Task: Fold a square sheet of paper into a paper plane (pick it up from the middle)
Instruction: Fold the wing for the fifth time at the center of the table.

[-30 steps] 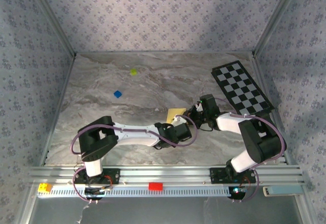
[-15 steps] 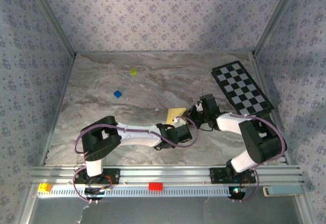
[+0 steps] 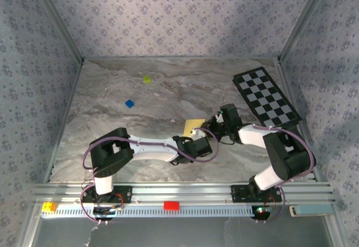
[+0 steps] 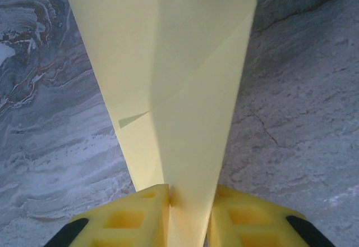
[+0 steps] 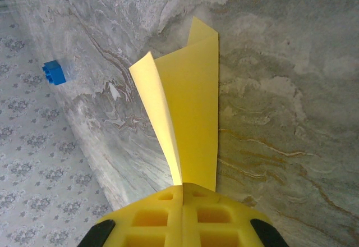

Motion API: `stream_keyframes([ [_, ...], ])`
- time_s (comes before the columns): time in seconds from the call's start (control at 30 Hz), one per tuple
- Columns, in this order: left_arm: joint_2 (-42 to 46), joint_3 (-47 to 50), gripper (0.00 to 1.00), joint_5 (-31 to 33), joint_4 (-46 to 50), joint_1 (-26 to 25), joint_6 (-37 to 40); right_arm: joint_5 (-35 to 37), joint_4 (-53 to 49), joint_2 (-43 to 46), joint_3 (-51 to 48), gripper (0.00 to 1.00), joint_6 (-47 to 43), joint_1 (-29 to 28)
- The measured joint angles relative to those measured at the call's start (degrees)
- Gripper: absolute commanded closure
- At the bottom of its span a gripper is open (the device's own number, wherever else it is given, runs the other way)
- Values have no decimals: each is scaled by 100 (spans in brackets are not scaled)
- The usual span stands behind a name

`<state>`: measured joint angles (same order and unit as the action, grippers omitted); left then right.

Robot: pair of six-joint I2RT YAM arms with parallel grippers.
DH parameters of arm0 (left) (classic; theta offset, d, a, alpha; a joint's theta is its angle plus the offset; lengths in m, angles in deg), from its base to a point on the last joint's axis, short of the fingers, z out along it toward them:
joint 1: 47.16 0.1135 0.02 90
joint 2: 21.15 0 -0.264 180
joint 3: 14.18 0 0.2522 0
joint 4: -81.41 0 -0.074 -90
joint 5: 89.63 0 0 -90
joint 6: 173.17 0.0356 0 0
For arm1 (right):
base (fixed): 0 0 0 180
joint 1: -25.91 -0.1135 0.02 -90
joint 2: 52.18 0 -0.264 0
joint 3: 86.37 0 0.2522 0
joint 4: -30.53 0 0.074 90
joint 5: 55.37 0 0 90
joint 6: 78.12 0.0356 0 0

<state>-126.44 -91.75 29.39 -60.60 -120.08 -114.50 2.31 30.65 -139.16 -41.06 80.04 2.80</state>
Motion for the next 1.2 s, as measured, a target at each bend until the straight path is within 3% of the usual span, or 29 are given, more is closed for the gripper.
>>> stream_keyframes([
  [0.27, 0, 0, 89, -2, -24, 0, -24, 0, -20, 0, 0, 98, 0, 11],
  [0.7, 0, 190, 90, -166, -328, 20, -269, 203, -656, 522, -2, 69, -385, 74],
  [1.2, 367, 1029, 93, -979, -1606, 361, -623, 632, -1609, 1283, -35, 65, -960, 350],
])
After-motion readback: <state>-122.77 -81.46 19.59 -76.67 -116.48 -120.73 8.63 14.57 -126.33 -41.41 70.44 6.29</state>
